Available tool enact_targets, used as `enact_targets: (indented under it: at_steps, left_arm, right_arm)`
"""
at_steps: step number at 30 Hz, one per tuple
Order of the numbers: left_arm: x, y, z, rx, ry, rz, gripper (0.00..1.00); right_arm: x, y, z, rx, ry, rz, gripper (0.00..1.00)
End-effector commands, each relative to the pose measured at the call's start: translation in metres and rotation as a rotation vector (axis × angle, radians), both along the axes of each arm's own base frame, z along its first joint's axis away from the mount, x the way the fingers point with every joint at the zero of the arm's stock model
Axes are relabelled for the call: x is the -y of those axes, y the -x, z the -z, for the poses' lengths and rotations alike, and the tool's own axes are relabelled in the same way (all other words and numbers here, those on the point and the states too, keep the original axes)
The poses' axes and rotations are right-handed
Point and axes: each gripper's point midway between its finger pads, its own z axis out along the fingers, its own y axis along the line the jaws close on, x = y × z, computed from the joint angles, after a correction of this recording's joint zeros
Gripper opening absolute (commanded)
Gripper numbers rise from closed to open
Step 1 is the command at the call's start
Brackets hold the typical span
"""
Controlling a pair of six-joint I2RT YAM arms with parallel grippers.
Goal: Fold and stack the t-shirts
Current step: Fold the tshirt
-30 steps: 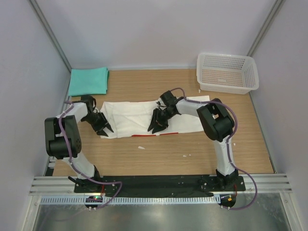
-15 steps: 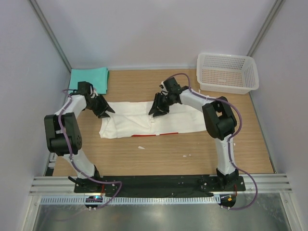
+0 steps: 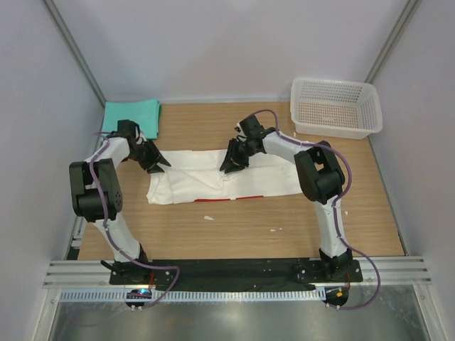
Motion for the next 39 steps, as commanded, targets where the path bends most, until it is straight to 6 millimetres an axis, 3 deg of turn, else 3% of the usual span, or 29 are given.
enact_targets:
  at_steps: [1, 17, 19, 21, 24, 33, 39]
  left_arm:
    - [0.005, -0.012, -0.005, 0.024, 0.03, -0.001, 0.39]
    - [0.003, -0.019, 0.012, -0.016, -0.001, -0.012, 0.26]
    - [0.003, -0.02, 0.014, -0.019, -0.004, -0.011, 0.17]
    - [0.002, -0.021, 0.017, -0.025, -0.01, -0.016, 0.11]
    - [0.0, -0.024, 0.018, -0.023, -0.017, -0.02, 0.0]
    - [-0.009, -0.038, 0.011, 0.039, -0.066, -0.043, 0.0]
    - [-0.007, -0.042, 0.02, 0.023, -0.051, -0.035, 0.0]
  right_arm:
    - [-0.001, -0.003, -0.009, 0.023, -0.005, 0.003, 0.32]
    - [-0.007, -0.006, -0.012, 0.017, -0.047, 0.028, 0.3]
    - [-0.007, -0.01, -0.012, 0.017, -0.053, 0.04, 0.27]
    - [-0.007, -0.014, -0.013, 0.023, -0.05, 0.052, 0.15]
    - [-0.003, -0.019, -0.013, 0.026, -0.041, 0.073, 0.04]
    - [0.03, -0.02, 0.003, 0.024, 0.045, 0.173, 0.01]
    - [0.023, -0.024, 0.008, 0.027, 0.016, 0.153, 0.01]
